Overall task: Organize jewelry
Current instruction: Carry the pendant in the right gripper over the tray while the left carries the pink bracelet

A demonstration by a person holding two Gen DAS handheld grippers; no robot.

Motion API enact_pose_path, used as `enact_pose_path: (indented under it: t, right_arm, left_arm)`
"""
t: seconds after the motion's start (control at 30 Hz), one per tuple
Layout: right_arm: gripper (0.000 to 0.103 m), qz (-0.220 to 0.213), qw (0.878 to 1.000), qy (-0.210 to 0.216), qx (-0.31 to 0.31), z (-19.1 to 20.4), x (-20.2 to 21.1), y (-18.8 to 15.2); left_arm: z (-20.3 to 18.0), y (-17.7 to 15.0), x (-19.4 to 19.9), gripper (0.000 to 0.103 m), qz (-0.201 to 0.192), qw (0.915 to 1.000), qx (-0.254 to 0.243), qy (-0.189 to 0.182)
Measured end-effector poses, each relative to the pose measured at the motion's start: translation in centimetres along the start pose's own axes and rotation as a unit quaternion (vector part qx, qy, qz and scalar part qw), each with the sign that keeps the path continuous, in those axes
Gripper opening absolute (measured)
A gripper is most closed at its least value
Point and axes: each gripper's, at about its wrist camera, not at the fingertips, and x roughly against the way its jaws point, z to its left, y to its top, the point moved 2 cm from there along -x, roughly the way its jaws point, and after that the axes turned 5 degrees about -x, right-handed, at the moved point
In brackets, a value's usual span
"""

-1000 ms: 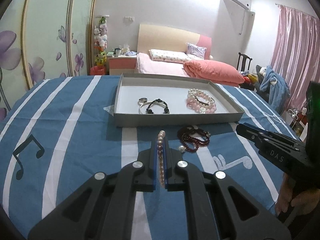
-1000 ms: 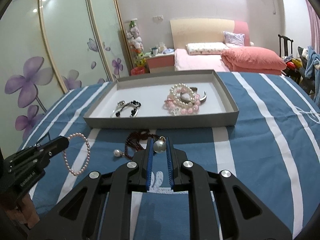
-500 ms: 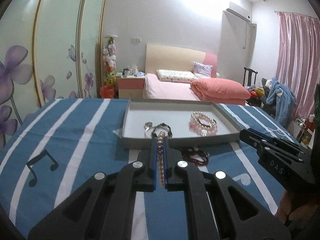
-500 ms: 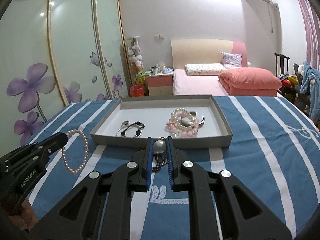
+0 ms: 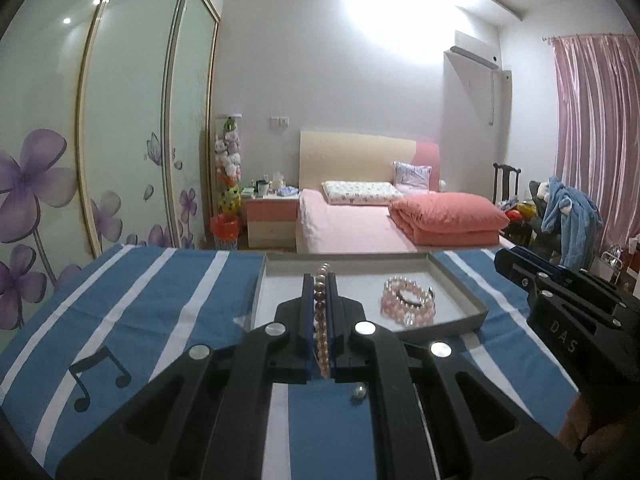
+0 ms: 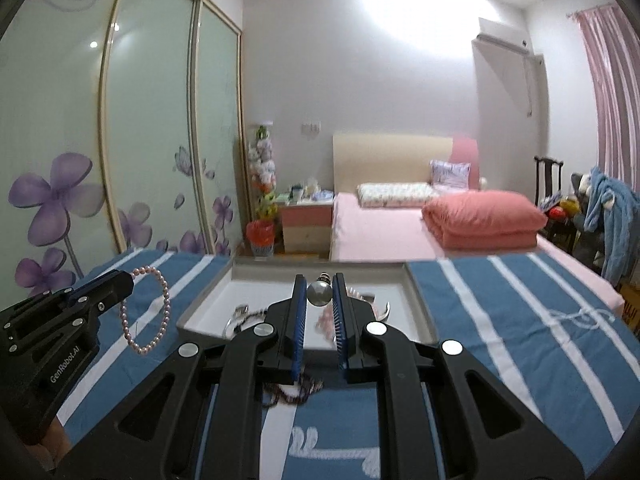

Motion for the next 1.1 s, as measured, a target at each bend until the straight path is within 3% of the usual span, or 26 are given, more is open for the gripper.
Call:
enact_pose_path:
  t: [0.13,0.57,1.1]
  right_arm:
    - [0.014,-0.027,1.0,-0.006,0.006,0.1,0.3,0.6]
    - [0.014,-0.05,0.999,-0.015,0.002,-0.6,-1.5,1.8]
    - [0.014,-0.017,0.999,-0.022,-0.017,-1.6,-6.9,2.2]
  left_arm:
    - [-0.1,0.7,-0.1,0.006,-0.012,0.9999,0.002,0.001]
    - [0.1,1.8,-3.0,0.006,-0.015,0.9999,0.003,0.001]
    - [0.9,2.5,-9.7,0.006,0.016,0.9996,0.015,-0.018]
